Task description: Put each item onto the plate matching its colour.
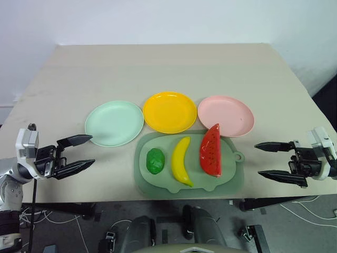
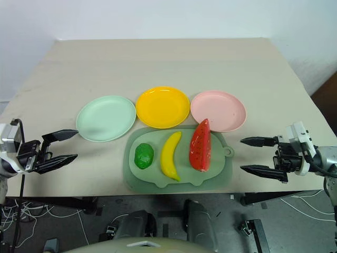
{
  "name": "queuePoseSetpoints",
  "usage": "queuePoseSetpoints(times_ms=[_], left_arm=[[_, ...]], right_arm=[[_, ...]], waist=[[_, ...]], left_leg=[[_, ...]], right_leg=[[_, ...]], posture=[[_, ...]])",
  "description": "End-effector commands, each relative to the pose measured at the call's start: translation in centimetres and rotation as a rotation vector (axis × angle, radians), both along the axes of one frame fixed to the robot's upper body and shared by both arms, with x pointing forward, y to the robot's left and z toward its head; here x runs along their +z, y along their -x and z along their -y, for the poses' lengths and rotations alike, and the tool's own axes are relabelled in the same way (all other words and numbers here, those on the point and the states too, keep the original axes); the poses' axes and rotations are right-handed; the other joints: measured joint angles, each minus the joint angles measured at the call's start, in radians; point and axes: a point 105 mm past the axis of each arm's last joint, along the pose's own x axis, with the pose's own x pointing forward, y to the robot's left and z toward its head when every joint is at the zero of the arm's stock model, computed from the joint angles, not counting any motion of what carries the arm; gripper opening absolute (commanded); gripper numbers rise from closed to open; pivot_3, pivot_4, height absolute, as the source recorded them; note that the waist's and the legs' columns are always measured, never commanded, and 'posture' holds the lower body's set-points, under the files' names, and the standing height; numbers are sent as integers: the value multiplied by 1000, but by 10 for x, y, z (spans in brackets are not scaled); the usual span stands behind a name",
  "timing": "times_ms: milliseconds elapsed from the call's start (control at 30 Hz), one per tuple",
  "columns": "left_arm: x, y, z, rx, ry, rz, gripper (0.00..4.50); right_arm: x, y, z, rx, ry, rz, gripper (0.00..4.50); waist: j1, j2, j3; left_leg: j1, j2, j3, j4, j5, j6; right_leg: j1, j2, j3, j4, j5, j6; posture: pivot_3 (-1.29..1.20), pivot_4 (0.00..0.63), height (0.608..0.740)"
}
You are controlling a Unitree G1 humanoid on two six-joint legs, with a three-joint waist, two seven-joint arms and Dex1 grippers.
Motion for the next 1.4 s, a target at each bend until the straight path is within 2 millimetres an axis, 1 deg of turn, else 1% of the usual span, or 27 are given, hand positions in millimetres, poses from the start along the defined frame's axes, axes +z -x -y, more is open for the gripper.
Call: queuePoseSetpoints(times_ms=[33,133,367,533,667,833,933,1100,1200,1267,1300,1367,1400], left_arm=[[8,1,3,-5,-2,39,4458],[7,0,3,0,-1,39,4458],[15,-6,0,36,9,77,4458],[16,-5,-8,60,-17,79,4458],[19,-4,-16,84,-25,87,4458],[9,6,-20,79,-82,64,4458],[4,10,-19,79,-95,57,4458],[-2,12,-12,89,-100,76,4458],[-7,16,-10,63,-155,81,4458],[-7,15,-7,74,-165,98,4458],[-5,12,-8,93,-156,107,4458],[-5,10,-6,108,-153,117,4458],[-5,9,-7,116,-150,124,4458]], right_arm=[[11,-2,1,-12,-10,58,4500],[9,-4,1,-19,-10,64,4500],[12,-5,1,-23,-8,67,4500],[17,-6,1,-16,-4,77,4500],[16,-5,5,-19,5,65,4500],[17,-12,7,-31,17,82,4500],[20,-18,3,-36,12,101,4500],[30,-29,-16,-43,19,135,4500],[40,-31,-42,-25,29,163,4500],[46,-35,-60,-29,35,162,4500],[46,-38,-69,-40,48,149,4500],[44,-43,-77,-82,88,109,4500],[40,-49,-83,-138,140,76,4500]], waist=[[1,0,0],[1,0,0],[1,0,0],[0,0,0],[0,0,0],[-1,0,0],[-1,0,0],[0,0,0],[-1,0,0],[-1,0,0],[-2,0,0],[-1,0,0],[-2,0,0]], left_leg=[[0,0,0,0,0,0],[0,0,0,0,0,0],[0,0,0,0,0,0],[0,0,0,0,0,0],[0,0,0,0,0,0],[0,0,0,0,0,0],[0,0,0,0,0,0],[0,1,0,0,0,0],[0,1,0,0,0,0],[-1,1,0,0,0,0],[-1,1,0,0,0,0],[-1,1,0,0,0,0],[-1,2,0,0,0,0]], right_leg=[[0,0,0,0,0,0],[0,0,0,0,0,0],[0,0,0,0,0,0],[0,0,0,0,0,0],[0,0,0,0,0,0],[0,0,0,0,0,0],[0,0,0,0,0,0],[0,0,0,0,0,0],[-1,0,0,0,0,0],[-1,0,0,0,0,0],[-2,0,0,0,0,0],[-2,-1,0,0,0,0],[-2,-1,0,0,0,0]], posture=[[0,150,736],[0,150,736],[0,150,736],[0,150,736],[0,150,736],[0,150,736],[0,150,736],[0,150,736],[0,150,736],[0,150,736],[0,150,736],[0,150,736],[0,150,736]])
